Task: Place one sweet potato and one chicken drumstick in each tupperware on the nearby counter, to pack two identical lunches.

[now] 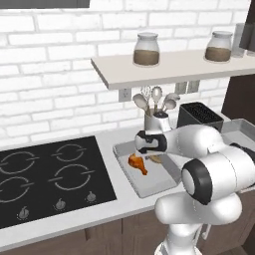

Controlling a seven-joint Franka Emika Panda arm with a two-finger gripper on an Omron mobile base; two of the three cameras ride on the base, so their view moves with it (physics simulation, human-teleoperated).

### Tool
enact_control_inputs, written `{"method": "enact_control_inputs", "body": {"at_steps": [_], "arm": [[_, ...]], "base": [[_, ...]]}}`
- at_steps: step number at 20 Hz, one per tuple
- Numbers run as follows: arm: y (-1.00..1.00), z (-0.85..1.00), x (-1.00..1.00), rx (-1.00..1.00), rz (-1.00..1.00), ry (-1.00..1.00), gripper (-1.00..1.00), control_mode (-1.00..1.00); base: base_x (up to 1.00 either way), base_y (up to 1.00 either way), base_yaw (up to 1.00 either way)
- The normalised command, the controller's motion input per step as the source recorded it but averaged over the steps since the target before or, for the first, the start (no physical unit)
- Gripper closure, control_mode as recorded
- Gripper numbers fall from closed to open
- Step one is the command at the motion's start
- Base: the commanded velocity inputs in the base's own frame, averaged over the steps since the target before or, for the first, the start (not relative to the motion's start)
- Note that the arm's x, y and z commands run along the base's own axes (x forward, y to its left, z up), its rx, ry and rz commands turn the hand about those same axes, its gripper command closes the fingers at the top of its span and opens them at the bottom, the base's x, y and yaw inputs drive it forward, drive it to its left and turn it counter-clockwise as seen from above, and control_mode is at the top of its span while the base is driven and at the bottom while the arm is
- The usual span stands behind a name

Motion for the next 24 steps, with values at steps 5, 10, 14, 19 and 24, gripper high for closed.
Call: {"method": "enact_control_inputs", "body": {"at_steps": [5, 10, 14, 19, 24], "arm": [[0.00, -0.41, 0.00, 0.00, -0.02, -0.07, 1.00, -1.00], [0.04, -0.45, 0.00, 0.00, 0.00, -0.05, 1.00, -1.00], [0.15, -0.35, 0.00, 0.00, 0.00, -0.01, -1.00, -1.00], [0.07, -0.03, 0.00, 0.00, 0.00, -0.01, -1.00, -1.00], [0.16, 0.26, -0.23, 0.02, 0.00, -0.03, -1.00, -1.00]], "base": [[0.00, 0.00, 0.00], [0.00, 0.00, 0.00], [0.00, 0.00, 0.00], [0.00, 0.00, 0.00], [0.00, 0.00, 0.00]]}}
